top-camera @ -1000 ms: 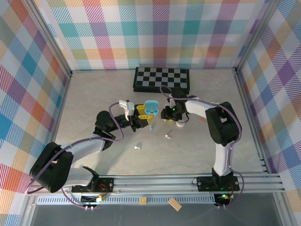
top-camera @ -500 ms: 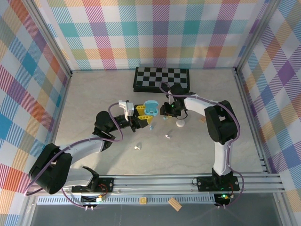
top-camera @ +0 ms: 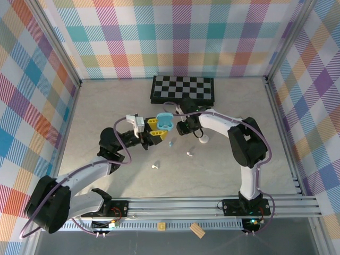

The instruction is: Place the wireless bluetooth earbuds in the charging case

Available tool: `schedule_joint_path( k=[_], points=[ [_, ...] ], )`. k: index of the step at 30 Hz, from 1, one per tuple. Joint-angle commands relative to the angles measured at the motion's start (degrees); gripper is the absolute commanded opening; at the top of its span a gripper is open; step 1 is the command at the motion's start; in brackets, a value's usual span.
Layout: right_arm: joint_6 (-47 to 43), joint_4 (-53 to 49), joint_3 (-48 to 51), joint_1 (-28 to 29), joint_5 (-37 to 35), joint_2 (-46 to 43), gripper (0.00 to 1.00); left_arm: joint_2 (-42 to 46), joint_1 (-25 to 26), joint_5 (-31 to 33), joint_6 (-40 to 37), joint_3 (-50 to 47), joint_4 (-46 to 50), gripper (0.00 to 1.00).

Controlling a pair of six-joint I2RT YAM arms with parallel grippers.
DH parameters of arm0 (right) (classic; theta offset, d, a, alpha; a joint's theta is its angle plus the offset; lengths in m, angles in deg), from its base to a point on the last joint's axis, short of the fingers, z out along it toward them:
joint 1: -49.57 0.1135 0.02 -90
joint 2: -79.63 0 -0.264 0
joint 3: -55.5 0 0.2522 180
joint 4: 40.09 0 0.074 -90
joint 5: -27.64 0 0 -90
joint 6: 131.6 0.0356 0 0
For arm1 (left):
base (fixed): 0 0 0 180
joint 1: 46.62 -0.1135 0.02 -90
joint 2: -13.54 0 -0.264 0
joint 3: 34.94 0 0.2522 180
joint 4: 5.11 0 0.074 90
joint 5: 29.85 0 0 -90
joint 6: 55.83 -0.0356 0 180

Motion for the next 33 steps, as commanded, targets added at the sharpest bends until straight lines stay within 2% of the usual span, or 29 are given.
schedule_joint_path(
  k=[1, 10, 33],
  points=[
    [-5.29, -3.02, -2.50, 1.94, -8.15, 1.13, 0.41, 4.37, -0.67, -0.15, -3.25, -1.13, 5.16, 0.40],
    [-9.10, -4.95, -4.89, 5.74, -16.35, 4.69, 0.37, 9.87, -2.20, 1.86, -4.31, -2.04, 10.43, 0.39],
    [-11.50, -7.05, -7.42, 7.14, -22.69, 9.37, 0.27, 9.96, -4.10, 1.30, -3.49, -2.28, 9.85, 0.39]
  ],
)
